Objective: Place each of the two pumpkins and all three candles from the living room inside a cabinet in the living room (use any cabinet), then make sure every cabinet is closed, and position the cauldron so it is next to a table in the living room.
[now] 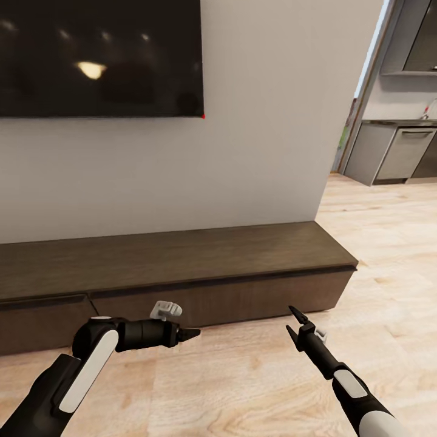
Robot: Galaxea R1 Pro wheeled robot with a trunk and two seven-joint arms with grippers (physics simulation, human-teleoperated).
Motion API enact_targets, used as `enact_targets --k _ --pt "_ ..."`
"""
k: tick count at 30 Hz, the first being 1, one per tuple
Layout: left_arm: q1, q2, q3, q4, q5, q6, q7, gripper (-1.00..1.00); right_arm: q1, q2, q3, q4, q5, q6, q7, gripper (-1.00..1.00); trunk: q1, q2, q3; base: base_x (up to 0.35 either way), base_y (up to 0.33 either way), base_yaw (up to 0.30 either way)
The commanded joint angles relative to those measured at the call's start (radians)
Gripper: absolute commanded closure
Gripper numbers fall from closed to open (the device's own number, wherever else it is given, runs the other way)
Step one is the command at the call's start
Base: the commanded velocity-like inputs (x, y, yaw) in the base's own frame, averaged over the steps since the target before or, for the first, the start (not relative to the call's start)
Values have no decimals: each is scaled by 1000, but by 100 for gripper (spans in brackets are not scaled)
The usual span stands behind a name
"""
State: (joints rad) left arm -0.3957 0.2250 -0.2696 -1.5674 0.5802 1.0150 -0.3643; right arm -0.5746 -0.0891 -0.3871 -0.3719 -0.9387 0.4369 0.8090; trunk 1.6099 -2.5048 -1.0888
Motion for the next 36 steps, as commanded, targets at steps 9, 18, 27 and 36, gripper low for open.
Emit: enact_targets --k 9,18,27,36 --pt "-1 0 0 0 -7 2 -8 -100 -1 0 -3 1 -5 8 2 -100 0 0 -1 106 0 0" --pt "0 0 -2 0 -7 2 -7 -100 -1 0 -3 1 -5 8 2 -100 0 0 -1 277 0 0" --pt "-1 0 -2 0 -7 2 -8 -100 -1 0 -3 1 -5 8 2 -100 0 0 -1 127 0 0" --pt "-1 0 -2 0 -7 2 -8 -100 -1 0 -3 1 -5 8 2 -100 0 0 -1 143 0 0"
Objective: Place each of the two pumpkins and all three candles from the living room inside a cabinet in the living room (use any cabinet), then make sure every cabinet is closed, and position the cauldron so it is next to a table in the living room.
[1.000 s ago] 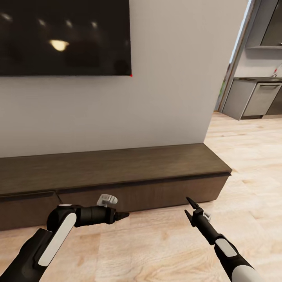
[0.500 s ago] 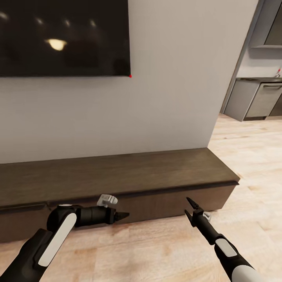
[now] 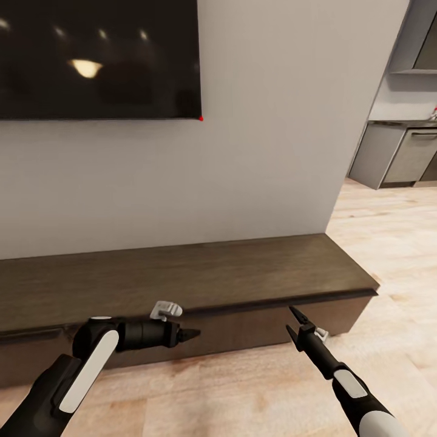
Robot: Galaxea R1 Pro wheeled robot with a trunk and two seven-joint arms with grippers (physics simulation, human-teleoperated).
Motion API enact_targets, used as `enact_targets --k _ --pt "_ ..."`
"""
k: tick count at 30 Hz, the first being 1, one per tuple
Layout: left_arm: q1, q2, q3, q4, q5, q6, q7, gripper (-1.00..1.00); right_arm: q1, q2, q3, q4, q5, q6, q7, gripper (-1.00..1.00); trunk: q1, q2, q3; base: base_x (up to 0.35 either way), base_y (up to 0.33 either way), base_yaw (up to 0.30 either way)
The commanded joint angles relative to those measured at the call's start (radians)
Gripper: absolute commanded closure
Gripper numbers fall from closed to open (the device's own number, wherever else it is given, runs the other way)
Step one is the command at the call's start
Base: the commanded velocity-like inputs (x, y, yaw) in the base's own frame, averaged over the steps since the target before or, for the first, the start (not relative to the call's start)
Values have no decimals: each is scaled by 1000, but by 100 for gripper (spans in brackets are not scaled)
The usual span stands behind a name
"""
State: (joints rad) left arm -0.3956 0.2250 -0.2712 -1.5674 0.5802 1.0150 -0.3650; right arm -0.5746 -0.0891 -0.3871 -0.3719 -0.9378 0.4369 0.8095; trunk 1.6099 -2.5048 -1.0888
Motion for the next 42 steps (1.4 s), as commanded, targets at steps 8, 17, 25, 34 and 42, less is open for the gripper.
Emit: enact_targets --k 8,17,25,34,42 --pt "-1 0 0 0 -7 2 -7 -100 -1 0 -3 1 -6 8 2 -100 0 0 -1 188 0 0" --pt "0 0 -1 0 -7 2 -7 -100 -1 0 -3 1 -6 8 2 -100 0 0 -1 68 0 0" --pt "0 0 3 0 -7 2 -6 -100 -1 0 -3 1 -6 8 2 -100 1 -1 -9 3 0 0" --pt "0 0 -2 0 -7 1 -6 -100 -1 0 -3 1 -7 8 3 -100 5 -3 -43 0 0 0" --pt "0 0 -3 0 -7 1 -6 -100 -1 0 -3 2 -7 9 11 -100 8 -4 -67 0 0 0"
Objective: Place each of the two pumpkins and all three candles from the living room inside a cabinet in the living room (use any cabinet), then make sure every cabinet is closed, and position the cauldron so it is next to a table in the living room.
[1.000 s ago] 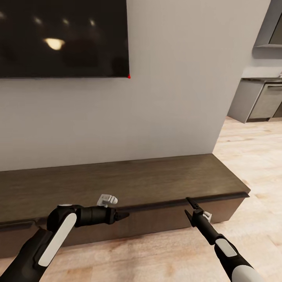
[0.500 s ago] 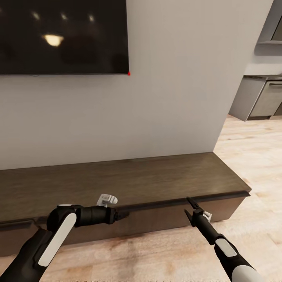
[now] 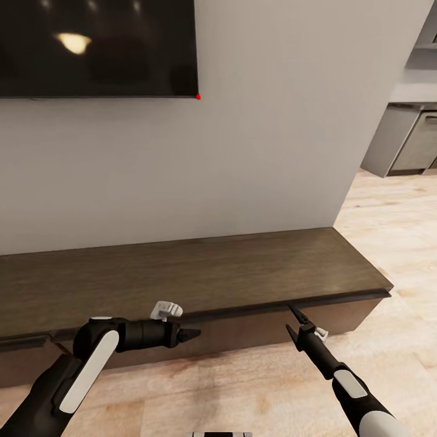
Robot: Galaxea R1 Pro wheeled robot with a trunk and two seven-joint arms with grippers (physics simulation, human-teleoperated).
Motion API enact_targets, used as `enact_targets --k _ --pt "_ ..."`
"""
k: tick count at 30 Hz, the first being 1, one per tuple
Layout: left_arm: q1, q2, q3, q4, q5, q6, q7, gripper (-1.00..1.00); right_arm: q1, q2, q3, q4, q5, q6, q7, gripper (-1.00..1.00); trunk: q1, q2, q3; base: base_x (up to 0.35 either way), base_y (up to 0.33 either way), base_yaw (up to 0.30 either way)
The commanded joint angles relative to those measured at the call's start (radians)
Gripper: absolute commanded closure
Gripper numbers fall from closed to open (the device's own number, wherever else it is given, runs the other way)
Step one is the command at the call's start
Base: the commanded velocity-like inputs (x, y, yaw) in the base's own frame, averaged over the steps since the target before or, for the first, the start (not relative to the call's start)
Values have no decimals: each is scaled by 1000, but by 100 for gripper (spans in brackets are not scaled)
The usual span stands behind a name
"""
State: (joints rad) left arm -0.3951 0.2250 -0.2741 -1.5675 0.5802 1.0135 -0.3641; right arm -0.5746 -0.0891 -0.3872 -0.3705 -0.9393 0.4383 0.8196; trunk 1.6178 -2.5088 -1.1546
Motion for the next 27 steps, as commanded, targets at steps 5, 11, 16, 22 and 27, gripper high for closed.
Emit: enact_targets --k 5,11,16,22,27 --pt "-1 0 0 0 -6 2 -7 -100 0 -13 -2 1 -8 8 5 -100 0 0 -1 0 0 0" --pt "-1 0 0 -1 -6 2 -7 -100 1 -26 -2 0 -9 8 7 -100 0 0 -1 0 0 0" --pt "-1 0 0 -1 -6 2 -8 -100 1 -27 -2 1 -9 8 6 -100 0 0 -1 0 0 0" --pt "-1 0 1 -1 -6 2 -7 -100 1 -27 -2 1 -9 8 6 -100 0 0 -1 28 0 0" --pt "-1 0 2 0 -6 2 -7 -100 1 -27 -2 1 -9 8 6 -100 0 0 -1 92 0 0"
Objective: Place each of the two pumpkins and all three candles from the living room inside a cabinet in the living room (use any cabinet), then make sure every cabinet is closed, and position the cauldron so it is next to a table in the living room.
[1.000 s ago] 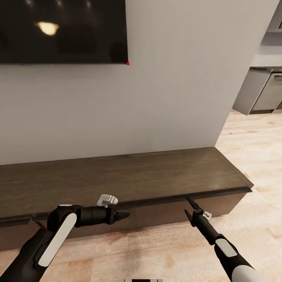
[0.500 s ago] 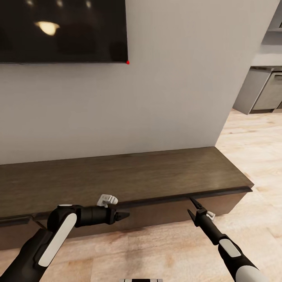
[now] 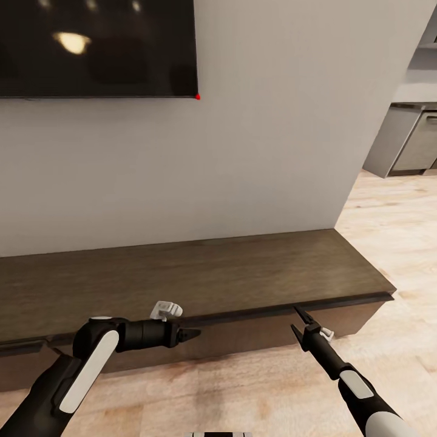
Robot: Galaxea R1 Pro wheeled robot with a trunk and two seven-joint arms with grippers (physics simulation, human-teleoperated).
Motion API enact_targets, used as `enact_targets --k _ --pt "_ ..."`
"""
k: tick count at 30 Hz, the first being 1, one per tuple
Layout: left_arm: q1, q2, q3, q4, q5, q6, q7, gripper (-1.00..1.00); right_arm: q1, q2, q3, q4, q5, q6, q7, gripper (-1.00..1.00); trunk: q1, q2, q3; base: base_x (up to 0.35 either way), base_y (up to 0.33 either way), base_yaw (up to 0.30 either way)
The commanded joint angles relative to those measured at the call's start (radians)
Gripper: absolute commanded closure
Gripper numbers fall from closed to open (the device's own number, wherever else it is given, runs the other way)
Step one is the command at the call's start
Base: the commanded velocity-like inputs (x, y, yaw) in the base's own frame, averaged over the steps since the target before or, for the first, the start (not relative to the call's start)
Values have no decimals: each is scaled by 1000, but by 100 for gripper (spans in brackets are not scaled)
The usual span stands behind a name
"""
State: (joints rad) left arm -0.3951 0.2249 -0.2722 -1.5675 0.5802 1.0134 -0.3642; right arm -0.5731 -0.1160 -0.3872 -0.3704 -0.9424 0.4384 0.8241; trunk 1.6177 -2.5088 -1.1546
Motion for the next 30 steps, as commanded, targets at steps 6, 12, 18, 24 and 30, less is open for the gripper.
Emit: enact_targets --k 6,12,18,24,30 --pt "-1 1 -1 0 -6 2 -7 -100 -1 1 -2 0 -6 8 1 -100 0 0 -1 49 0 0" --pt "-1 1 -1 0 -6 2 -7 -100 -1 1 -2 1 -6 8 1 -100 0 0 -1 32 0 0" --pt "-1 1 -1 0 -6 2 -7 -100 -1 1 -2 0 -6 8 1 -100 0 0 -1 26 0 0" --pt "-1 1 -2 0 -6 2 -7 -100 -1 1 -2 1 -6 8 1 -100 0 0 -1 5 0 0" --pt "-1 1 -2 0 -6 2 -7 -100 -1 1 -2 1 -6 8 1 -100 0 0 -1 54 0 0"
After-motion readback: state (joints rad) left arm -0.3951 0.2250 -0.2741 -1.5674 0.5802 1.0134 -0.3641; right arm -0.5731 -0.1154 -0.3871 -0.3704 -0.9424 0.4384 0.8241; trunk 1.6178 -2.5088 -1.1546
